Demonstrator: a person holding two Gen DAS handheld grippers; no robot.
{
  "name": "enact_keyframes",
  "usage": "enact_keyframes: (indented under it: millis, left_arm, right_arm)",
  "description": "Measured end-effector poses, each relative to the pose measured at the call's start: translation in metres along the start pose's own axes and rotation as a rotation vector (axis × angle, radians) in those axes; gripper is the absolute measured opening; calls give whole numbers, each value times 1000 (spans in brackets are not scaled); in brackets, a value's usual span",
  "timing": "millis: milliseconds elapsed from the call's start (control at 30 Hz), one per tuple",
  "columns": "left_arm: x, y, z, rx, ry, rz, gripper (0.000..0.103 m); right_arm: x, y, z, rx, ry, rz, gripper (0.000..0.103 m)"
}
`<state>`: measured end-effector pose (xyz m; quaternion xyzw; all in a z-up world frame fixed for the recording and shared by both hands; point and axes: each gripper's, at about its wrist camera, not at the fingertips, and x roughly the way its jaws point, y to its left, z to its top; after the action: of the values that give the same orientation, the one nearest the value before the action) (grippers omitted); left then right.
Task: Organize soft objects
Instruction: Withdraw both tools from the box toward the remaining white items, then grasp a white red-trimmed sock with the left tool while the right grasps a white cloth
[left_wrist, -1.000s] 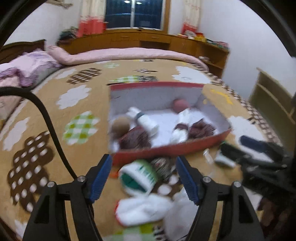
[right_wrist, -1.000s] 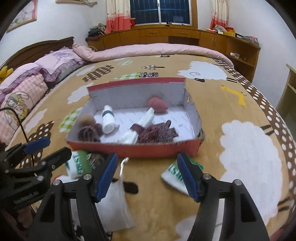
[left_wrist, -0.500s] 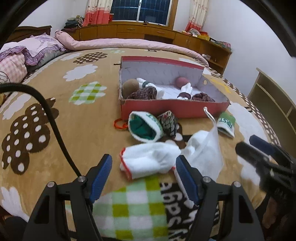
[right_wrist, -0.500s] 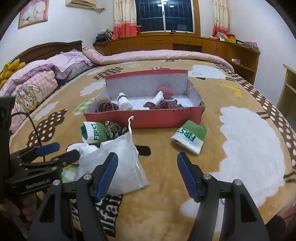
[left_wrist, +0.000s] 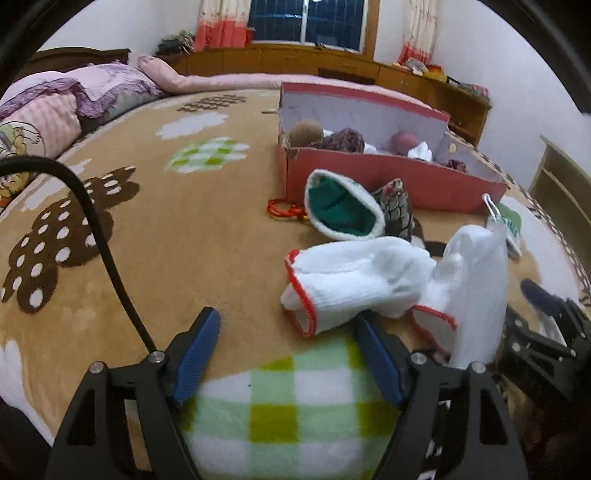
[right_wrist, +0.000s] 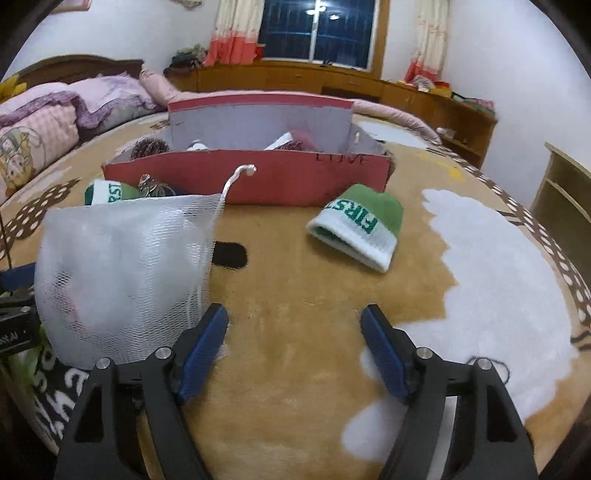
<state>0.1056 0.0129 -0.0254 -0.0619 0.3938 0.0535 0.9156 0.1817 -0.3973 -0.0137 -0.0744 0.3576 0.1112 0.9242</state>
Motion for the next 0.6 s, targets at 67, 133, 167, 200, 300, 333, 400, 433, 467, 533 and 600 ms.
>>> enact_keyframes:
  millis: [67, 133, 167, 200, 300, 333, 400, 433, 467, 533, 600]
  left_arm:
    - [1, 2, 1, -10, -7, -7, 80]
    - [2, 4, 2, -21, -9, -15, 80]
    - [2, 4, 2, -22, -11, -15, 80]
    - [3, 3, 3, -17, -11, -11, 80]
    - [4, 1, 4, -6, -13, -3, 79]
    - [1, 3, 5, -21, -17, -12, 77]
    - [-7, 7, 7, -41, -33, -31, 62]
    - [-16, 8, 10, -29, -47, -36, 62]
    - [-23, 8, 12, -21, -71, -44, 62]
    - [-39, 10, 17, -9, -144, -72, 62]
    - [-46, 10, 25, 24, -184, -75, 65]
  right_arm:
    - [1, -6, 1, 44, 15, 28, 77]
    - [2, -9, 2, 62, 18, 38, 78]
    - [1, -7, 1, 53, 16, 26, 78]
    - [1, -5, -1, 45, 13, 18, 78]
    - [-1, -4, -1, 47, 14, 13, 78]
    - [-1, -5, -1, 53, 17, 20, 78]
    - [-2, -7, 2, 56, 27, 37, 78]
    - [-4, -7, 2, 39, 37, 38, 78]
    - [-6, -5, 3, 14, 43, 39, 78]
    - [-11, -3, 5, -23, 37, 58, 78]
    - [-13, -2, 7, -27, 38, 84, 78]
